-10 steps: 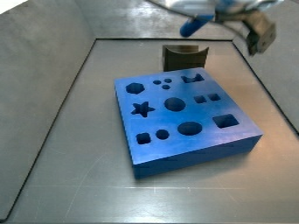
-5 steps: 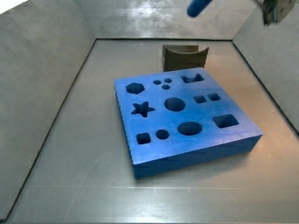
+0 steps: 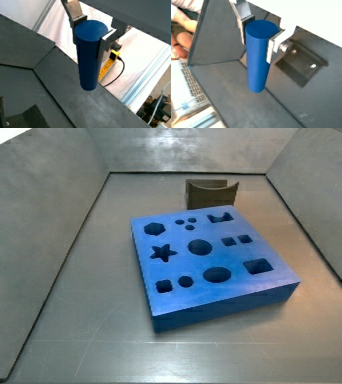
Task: Pick up the round object. Move up. Place the round object on the fixture. Regrasp the round object. Move to above the board. Insert the round object.
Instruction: Move to above the board.
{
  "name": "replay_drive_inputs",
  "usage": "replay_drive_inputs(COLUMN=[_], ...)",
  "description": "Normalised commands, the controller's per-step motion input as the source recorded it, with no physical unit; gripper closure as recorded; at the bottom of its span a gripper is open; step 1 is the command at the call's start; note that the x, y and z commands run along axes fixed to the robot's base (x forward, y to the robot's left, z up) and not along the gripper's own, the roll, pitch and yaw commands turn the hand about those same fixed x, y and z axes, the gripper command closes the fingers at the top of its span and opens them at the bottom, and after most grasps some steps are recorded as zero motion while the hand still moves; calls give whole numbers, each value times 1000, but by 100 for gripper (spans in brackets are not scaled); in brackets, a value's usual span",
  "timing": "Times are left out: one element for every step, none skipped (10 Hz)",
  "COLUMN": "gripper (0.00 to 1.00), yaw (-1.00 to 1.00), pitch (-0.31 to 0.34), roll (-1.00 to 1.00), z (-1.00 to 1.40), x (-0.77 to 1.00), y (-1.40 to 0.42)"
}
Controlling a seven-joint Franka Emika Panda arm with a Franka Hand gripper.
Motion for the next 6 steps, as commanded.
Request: replay_drive_inputs(gripper=[100,100,100,100,100,100], yaw=[-98,-103,-105,-114,-120,-125], pitch=[-30,-59,-66,-70,-67,-70], roll=[-1000,-1000,-1000,-1000,-1000,-1000], z=[311,336,330,341,344,353], x=[-711,-782,-794,-817,-835,-885], y=[-1000,-1000,-1000,-1000,-1000,-1000])
